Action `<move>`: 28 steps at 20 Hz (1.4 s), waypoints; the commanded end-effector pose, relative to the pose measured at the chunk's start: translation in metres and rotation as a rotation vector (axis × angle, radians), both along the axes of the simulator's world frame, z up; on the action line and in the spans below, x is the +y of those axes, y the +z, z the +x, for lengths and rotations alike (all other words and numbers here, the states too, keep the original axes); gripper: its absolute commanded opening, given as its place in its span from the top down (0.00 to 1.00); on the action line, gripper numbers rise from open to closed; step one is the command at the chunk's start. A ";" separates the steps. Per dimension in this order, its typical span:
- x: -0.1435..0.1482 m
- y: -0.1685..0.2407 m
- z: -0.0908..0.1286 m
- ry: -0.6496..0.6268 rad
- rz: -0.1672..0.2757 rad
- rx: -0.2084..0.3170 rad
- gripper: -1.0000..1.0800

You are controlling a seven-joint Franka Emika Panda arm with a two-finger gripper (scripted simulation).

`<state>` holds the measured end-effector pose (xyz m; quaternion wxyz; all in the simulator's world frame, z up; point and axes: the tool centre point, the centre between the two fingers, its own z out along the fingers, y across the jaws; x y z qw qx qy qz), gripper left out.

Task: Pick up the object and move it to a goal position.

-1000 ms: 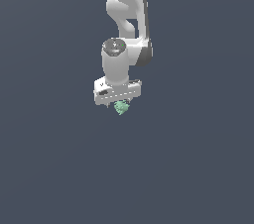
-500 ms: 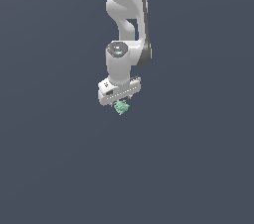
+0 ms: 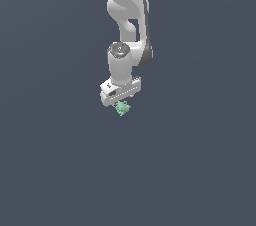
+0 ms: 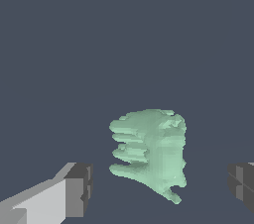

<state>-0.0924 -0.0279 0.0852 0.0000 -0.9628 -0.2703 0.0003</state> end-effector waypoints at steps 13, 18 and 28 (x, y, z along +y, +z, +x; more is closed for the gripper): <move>0.000 -0.044 -0.001 0.004 0.000 -0.001 0.04; 0.000 -0.050 -0.001 0.005 0.000 -0.001 0.04; 0.000 -0.050 -0.001 0.005 0.000 -0.001 1.00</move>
